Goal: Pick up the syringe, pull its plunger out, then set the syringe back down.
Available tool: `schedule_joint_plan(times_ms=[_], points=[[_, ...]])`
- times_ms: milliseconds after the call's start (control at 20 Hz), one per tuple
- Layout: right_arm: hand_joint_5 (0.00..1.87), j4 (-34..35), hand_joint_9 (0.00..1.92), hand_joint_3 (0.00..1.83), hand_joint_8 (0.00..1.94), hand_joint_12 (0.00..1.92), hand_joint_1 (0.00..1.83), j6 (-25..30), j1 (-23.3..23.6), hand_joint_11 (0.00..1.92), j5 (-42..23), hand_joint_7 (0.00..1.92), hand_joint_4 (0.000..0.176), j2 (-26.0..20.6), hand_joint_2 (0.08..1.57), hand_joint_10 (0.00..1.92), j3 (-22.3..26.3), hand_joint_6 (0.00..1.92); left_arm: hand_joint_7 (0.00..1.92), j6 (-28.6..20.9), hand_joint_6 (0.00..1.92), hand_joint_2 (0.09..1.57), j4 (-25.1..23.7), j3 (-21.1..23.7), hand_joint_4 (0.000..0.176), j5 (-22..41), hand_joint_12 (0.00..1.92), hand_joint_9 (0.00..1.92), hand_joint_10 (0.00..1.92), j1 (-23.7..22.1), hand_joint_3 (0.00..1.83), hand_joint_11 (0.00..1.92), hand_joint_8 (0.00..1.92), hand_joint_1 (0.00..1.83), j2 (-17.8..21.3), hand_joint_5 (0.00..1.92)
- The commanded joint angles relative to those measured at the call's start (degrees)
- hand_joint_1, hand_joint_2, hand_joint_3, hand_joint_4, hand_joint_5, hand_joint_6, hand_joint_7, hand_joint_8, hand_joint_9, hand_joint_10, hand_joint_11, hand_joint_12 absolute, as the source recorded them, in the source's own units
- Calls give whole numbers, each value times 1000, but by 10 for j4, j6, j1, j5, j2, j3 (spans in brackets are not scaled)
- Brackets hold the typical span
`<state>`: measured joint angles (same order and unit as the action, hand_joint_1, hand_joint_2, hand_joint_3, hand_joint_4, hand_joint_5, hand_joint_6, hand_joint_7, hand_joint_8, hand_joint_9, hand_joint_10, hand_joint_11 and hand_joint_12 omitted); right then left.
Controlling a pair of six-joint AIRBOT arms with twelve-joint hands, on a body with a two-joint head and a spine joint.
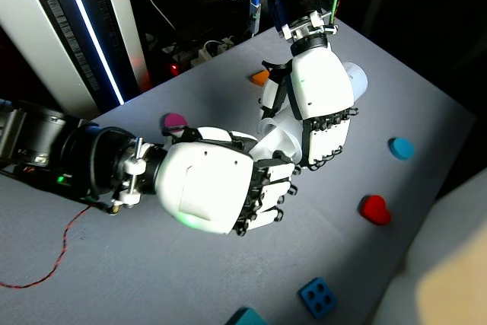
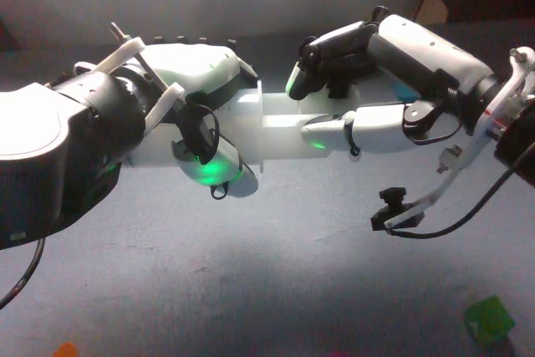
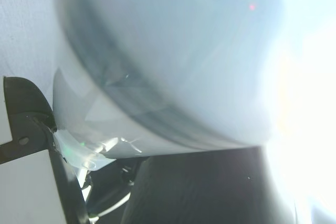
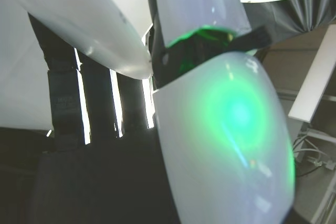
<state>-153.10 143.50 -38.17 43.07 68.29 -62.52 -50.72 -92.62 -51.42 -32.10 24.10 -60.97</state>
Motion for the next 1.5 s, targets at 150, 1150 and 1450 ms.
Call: schedule_joint_plan(times_ms=[150,1150,1450], points=[[918,-13,1017,0,1022,1152,1381,-11,-1,1029,59,949,0,-25,1105,1164,-7,907,753,7,1084,1207,-40,-3,0,-47,1723,650,1485,-4,0,653,1410,1480,6,771],[913,-25,996,0,1007,1163,1382,8,-9,1008,36,961,0,-91,1108,1204,-7,917,745,2,1073,1205,-40,1,0,-48,1707,649,1497,-4,1,673,1409,1479,7,777],[914,-26,1003,0,1003,1163,1381,8,-4,1013,37,954,0,-96,1108,1199,-7,925,769,2,1105,1219,-40,2,0,-48,1511,658,1559,-3,0,599,1426,1345,8,801]])
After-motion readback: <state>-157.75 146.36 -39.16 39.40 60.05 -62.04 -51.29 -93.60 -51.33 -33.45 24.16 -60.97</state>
